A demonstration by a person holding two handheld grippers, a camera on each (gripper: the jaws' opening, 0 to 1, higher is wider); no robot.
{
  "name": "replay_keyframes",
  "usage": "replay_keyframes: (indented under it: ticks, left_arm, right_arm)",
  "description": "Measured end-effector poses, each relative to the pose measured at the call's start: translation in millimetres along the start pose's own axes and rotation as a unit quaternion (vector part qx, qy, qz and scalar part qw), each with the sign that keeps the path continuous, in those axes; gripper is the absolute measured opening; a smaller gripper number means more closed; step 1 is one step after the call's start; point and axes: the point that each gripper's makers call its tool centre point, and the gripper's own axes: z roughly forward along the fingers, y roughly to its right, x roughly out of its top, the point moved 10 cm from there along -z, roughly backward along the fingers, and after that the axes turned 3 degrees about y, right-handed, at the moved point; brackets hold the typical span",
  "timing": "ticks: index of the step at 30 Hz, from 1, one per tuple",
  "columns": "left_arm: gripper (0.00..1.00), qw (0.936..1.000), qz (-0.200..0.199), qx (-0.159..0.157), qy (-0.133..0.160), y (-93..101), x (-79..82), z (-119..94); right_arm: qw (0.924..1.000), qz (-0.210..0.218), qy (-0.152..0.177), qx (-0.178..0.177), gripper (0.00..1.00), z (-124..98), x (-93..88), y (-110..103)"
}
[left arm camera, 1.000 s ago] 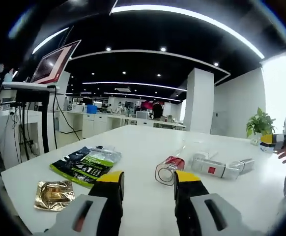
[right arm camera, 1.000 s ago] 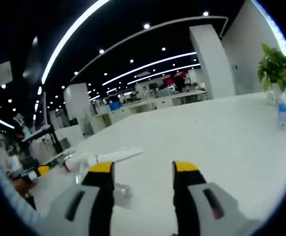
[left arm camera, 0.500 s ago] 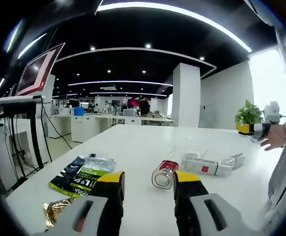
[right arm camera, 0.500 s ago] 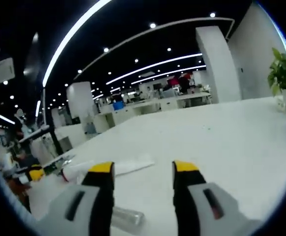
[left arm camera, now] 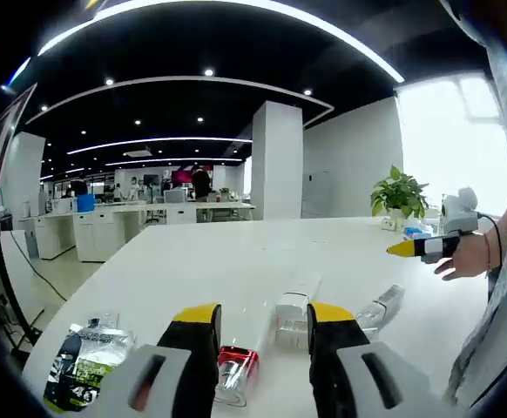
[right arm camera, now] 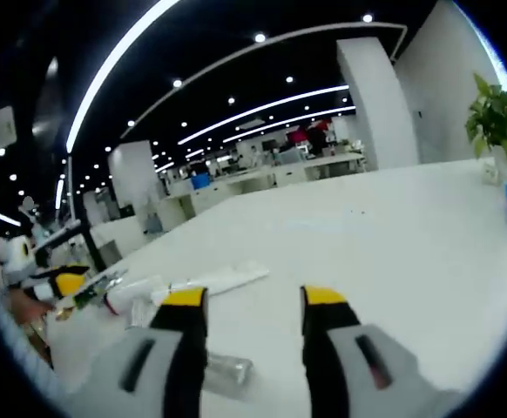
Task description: Arrange the skincare products in the storage area until every visible bottle or jar stands upright without overlapping.
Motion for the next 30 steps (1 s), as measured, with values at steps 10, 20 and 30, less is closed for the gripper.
replay_keyframes:
  ticks: [10, 20, 30]
  left_arm:
    - [0.41, 0.9969, 0.034, -0.043, -0.057, 4.7, 3.0, 57]
    - [0.42, 0.9898, 0.033, -0.079, -0.114, 9.4, 15.3, 113]
    - [0.44, 0.9556, 0.081, -0.118, -0.258, 21.7, 5.5, 162]
  right_arm:
    - [0.9998, -0.001, 0.008, -0.018, 0.4, -16, 2.9, 3]
    - [0.9994, -0.005, 0.015, -0.032, 0.39, -28, 8.9, 5]
    - [0.9992, -0.011, 0.017, -0.035, 0.39, -37, 12.3, 8]
